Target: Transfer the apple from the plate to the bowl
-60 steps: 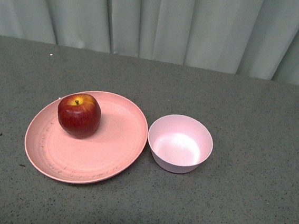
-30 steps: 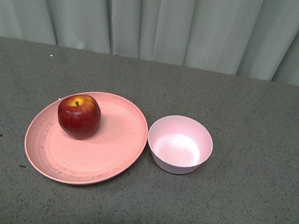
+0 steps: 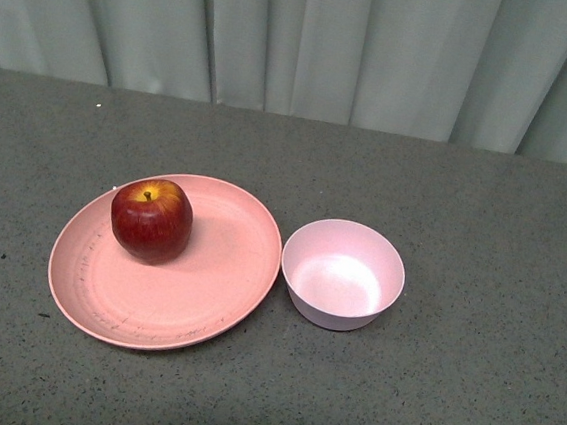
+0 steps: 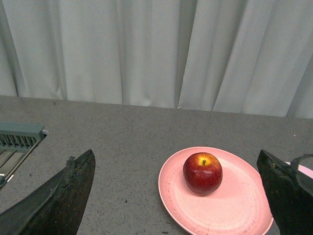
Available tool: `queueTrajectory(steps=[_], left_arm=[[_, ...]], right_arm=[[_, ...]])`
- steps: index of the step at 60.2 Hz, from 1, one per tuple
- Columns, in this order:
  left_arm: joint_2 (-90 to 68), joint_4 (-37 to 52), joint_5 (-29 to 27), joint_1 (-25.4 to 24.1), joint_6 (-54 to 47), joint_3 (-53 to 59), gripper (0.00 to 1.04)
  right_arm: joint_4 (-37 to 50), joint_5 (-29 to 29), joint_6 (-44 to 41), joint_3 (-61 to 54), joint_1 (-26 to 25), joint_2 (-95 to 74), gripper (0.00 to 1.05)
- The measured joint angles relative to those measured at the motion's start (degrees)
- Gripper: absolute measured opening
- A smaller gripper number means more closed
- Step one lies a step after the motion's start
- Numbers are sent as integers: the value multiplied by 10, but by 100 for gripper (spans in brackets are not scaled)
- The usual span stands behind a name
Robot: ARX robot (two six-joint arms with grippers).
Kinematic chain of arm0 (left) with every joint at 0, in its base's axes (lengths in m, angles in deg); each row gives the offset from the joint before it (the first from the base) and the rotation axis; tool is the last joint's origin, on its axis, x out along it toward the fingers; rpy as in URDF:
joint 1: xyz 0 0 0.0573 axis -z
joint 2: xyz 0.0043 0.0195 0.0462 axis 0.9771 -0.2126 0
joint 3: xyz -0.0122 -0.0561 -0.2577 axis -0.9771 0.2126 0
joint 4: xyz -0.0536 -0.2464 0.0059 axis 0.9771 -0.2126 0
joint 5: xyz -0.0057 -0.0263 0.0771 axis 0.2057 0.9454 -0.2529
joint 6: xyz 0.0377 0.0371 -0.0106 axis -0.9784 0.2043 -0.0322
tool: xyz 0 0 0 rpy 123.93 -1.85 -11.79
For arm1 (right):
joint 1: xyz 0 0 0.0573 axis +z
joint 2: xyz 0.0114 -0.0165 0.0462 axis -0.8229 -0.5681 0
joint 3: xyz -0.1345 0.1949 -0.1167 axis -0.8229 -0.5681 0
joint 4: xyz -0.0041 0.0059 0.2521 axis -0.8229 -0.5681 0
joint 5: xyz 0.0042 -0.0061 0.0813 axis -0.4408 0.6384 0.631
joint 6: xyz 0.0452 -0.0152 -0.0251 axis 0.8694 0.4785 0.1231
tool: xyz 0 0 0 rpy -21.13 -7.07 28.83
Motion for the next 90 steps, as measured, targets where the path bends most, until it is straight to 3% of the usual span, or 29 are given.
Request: queueTrajectory(steps=[5,13,27,37,53,90], left_arm=[[-11,-29,-47,17,0,-2,98],[-89,11,-23,4,4,-3,98],[-391,245,-3,17,29,-57,98],[-618,343,1,52,47,-129,98],[-865,344,14,90,71,-268,98],[-1095,296,37,109,104,-443,98]], right_arm=[[0,0,0,0,0,0,29],[0,0,0,0,0,0,54],[0,0,0,0,0,1,96],[0,0,0,0,0,1,95],[0,0,0,0,0,1,95],[0,0,0,0,0,1,95]])
